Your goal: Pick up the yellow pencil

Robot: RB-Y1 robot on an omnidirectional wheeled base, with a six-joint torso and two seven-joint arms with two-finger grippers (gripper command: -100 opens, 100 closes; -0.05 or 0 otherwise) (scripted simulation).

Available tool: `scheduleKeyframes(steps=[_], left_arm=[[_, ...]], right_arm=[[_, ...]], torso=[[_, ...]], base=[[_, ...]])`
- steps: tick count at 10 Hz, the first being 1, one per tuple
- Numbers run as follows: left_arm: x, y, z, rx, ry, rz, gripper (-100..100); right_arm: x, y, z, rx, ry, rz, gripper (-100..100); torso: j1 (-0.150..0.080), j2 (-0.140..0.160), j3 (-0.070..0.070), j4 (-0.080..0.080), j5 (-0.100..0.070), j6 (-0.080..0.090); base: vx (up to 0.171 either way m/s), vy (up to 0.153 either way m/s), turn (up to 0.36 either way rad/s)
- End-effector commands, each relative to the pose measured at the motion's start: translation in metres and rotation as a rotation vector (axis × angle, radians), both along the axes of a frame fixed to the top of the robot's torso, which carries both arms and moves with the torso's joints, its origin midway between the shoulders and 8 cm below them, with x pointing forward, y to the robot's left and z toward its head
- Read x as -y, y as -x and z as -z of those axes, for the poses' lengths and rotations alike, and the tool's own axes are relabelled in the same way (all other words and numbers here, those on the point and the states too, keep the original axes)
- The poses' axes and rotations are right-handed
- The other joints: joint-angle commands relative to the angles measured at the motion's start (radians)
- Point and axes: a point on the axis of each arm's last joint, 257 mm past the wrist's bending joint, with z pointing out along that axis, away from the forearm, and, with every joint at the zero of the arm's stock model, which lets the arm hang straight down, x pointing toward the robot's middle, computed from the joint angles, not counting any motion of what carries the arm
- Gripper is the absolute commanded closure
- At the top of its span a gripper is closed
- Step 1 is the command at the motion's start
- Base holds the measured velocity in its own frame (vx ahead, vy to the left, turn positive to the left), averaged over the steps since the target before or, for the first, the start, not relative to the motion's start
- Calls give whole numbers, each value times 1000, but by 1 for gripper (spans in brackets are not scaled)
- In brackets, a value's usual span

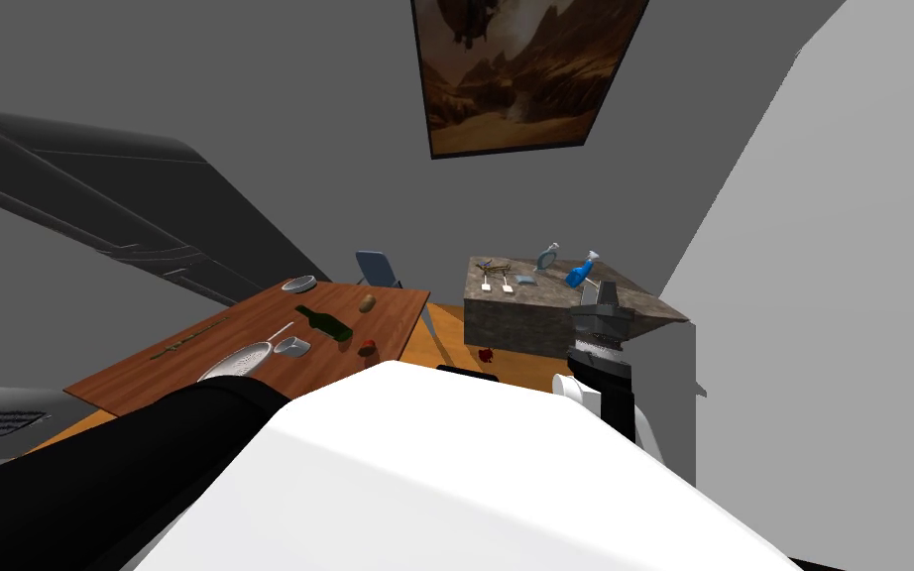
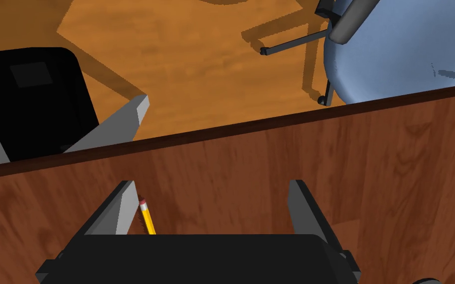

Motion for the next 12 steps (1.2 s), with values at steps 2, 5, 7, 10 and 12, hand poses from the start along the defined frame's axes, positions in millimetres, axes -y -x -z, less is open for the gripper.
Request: scheduleKeyframes(steps=[2,5,7,10,12], left_arm=[[10,2,11,18,12,-40,-100],[17,2,18,23,25,-48,-100],[33,2,32,28,51,-57,-100],[52,2,47,34,82,-63,-100],[66,1,59,39,106,-65,-100]], right_arm=[[0,0,0,0,0,0,0],[0,0,0,0,0,0,0],[0,0,0,0,0,0,0],[0,0,0,0,0,0,0],[0,0,0,0,0,0,0]], torso=[[0,-1,-1,0,0,0],[3,-9,-6,-2,1,0],[2,-9,-5,-2,1,0],[2,-4,-3,-1,0,0],[3,-9,-5,-2,1,0]], base=[[28,1,-37],[93,25,-14],[107,16,50],[47,16,34],[121,26,51]])
